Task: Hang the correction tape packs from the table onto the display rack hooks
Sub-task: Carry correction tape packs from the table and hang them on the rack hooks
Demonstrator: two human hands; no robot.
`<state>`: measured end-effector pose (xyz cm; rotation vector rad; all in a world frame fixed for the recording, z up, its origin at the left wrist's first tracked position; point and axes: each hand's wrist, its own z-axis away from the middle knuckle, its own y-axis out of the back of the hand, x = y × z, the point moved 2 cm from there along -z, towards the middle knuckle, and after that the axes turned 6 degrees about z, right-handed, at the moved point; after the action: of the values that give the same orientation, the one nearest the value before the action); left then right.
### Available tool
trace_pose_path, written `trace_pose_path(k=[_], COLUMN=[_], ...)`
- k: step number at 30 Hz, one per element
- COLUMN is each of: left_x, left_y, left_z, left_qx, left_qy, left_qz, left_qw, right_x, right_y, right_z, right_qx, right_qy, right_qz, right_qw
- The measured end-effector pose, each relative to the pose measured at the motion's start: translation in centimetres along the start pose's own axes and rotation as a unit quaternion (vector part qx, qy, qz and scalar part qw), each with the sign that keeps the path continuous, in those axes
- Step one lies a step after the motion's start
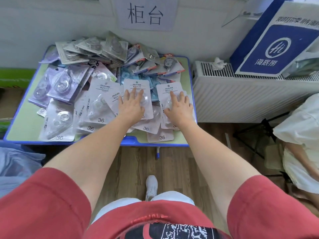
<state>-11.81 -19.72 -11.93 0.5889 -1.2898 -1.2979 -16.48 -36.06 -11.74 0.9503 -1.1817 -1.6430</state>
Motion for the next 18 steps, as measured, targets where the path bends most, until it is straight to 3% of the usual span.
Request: trace_pose_path(k=[6,12,18], left_x=[0.0,0.7,1.3], left_y=[0.4,-0.8,-0.7], left_z=[-0.9,-1.0,-1.1], left_qx=[0.036,0.030,0.030], left_qy=[0.028,0.082,0.111], left_qz=[0.025,-0.027,0.033], left_qw=[0.999,0.996,0.993], right_x=[-0.4,-0.4,-0.6], right_y=[-0.3,-0.6,-0.6], right_z=[-0.4,-0.6,-0.4], right_qx=[-0.012,-0.003,0.009], right_qy=[-0.021,-0.024,-0.024], right_qz=[-0.001,0.000,-0.007], right_qw=[1.000,1.000,1.000])
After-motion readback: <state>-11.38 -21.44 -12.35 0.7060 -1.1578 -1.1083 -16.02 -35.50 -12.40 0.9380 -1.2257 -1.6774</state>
